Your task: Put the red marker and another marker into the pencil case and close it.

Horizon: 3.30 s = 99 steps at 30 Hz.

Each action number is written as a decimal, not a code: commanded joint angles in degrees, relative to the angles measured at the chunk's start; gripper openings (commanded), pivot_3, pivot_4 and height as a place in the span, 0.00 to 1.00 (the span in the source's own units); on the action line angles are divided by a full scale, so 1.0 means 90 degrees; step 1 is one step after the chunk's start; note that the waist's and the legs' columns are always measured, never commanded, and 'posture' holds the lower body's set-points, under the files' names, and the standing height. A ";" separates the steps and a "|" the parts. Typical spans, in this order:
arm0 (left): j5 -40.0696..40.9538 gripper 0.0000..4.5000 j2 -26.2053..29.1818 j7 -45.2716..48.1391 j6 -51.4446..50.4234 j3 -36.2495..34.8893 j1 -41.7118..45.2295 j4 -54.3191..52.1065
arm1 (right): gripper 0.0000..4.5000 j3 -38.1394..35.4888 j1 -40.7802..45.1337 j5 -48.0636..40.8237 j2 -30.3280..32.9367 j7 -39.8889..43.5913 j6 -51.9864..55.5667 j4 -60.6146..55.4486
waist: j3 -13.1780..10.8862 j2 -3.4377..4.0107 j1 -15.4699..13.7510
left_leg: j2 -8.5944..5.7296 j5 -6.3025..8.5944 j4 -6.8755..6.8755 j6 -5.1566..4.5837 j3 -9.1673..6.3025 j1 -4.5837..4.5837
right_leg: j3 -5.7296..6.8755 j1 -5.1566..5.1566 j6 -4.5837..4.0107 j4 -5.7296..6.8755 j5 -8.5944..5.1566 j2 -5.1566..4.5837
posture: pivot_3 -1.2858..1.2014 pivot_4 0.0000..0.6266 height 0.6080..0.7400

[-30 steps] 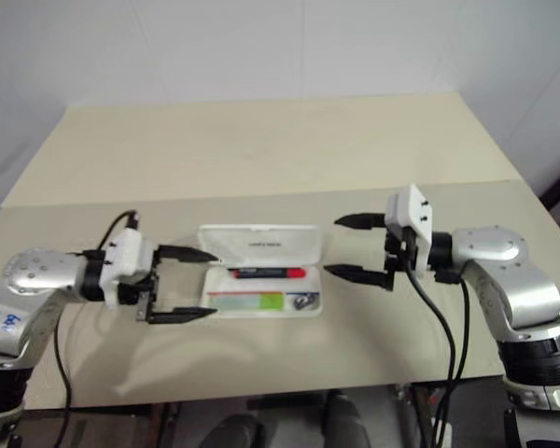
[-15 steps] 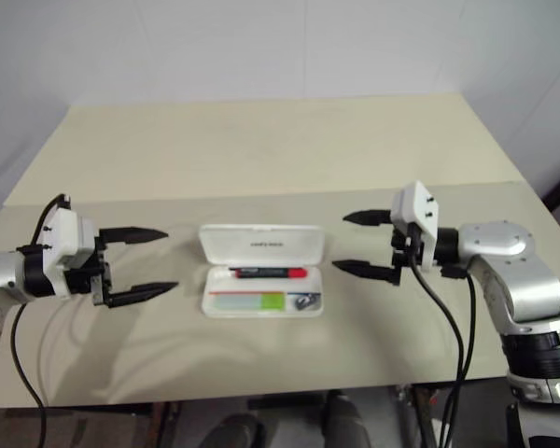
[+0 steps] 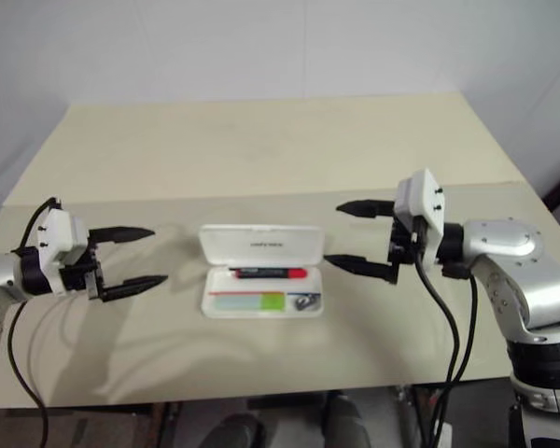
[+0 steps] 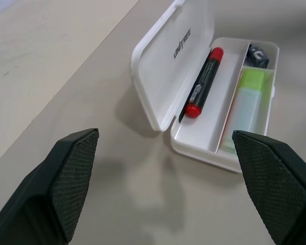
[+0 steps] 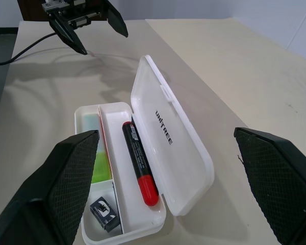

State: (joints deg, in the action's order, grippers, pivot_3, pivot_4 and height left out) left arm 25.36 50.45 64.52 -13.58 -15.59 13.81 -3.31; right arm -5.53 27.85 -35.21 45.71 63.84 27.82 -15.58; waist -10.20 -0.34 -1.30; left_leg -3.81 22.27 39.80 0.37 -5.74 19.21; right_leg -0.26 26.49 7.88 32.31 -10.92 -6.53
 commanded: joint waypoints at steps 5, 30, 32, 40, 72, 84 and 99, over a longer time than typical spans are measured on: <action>-0.0210 0.48 -0.0326 -0.0057 0.0475 0.0384 0.0621 0.0628 | 1.00 -0.0080 0.0025 -0.0109 -0.0185 0.0016 -0.0290 -0.0243 | 0.0000 0.0000 0.0009 | -0.0001 0.0000 -0.0001 0.0000 0.0001 0.0000 | 0.0001 0.0001 0.0000 0.0000 0.0000 0.0000 | 0.52 0.24 1.00; -0.0901 0.01 -0.1218 -0.0799 0.0838 0.1096 0.1953 0.1993 | 1.00 0.0159 0.0060 0.0316 -0.0366 0.0146 -0.0550 0.0174 | 0.0000 -0.0001 0.0001 | -0.0005 0.0000 0.0011 0.0000 0.0002 0.0001 | 0.0007 -0.0002 0.0001 0.0005 0.0003 -0.0002 | 0.52 0.24 1.00; -0.0983 0.01 -0.1318 -0.0835 0.0901 0.1156 0.2081 0.2168 | 1.00 0.0168 0.0057 0.0324 -0.0381 0.0137 -0.0558 0.0162 | 0.0000 -0.0001 0.0004 | -0.0005 0.0000 0.0010 0.0000 0.0003 0.0001 | 0.0008 0.0000 0.0001 0.0005 0.0003 -0.0001 | 0.52 0.24 1.00; -0.1025 0.01 -0.1614 -0.0684 0.1121 0.1309 0.2311 0.2504 | 1.00 0.0160 -0.0001 0.0326 -0.0403 0.0033 -0.0564 0.0093 | 0.0000 -0.0001 0.0037 | -0.0004 0.0000 0.0009 0.0000 0.0007 0.0001 | 0.0009 0.0004 0.0001 0.0004 0.0004 -0.0002 | 0.52 0.24 1.00; -0.0954 0.01 -0.0858 0.1164 0.0813 0.2203 0.1546 0.0594 | 1.00 0.0281 0.0058 0.0408 -0.0653 -0.0240 -0.0604 0.0123 | 0.0000 -0.0001 0.0022 | -0.0002 0.0001 0.0010 -0.0001 0.0007 0.0001 | 0.0008 0.0003 0.0000 0.0005 0.0004 -0.0001 | 0.52 0.24 1.00; -0.1210 0.01 -0.1514 0.0745 0.0496 0.2881 0.1782 0.0286 | 1.00 0.0302 0.0079 0.0408 -0.0664 -0.0316 -0.0579 0.0098 | 0.0000 -0.0001 0.0003 | -0.0004 0.0002 0.0011 -0.0005 0.0008 0.0002 | 0.0007 0.0002 0.0000 0.0003 0.0004 -0.0002 | 0.52 0.24 1.00; -0.1553 0.01 -0.1432 0.0800 0.0245 0.3299 0.1881 0.0236 | 1.00 0.0295 0.0074 0.0388 -0.0726 -0.0487 -0.0584 0.0051 | 0.0000 -0.0001 0.0007 | -0.0004 0.0002 0.0012 -0.0004 0.0008 0.0001 | 0.0007 0.0000 0.0000 0.0003 0.0004 -0.0002 | 0.52 0.24 1.00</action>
State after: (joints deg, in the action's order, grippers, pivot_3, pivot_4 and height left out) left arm 12.50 36.74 71.41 -11.09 13.63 30.21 0.59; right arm -2.46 27.81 -31.44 39.53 60.01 22.92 -13.33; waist -10.20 -0.36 -1.24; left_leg -3.85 22.29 39.90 0.33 -5.67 19.23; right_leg -0.20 26.50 7.88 32.34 -10.89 -6.54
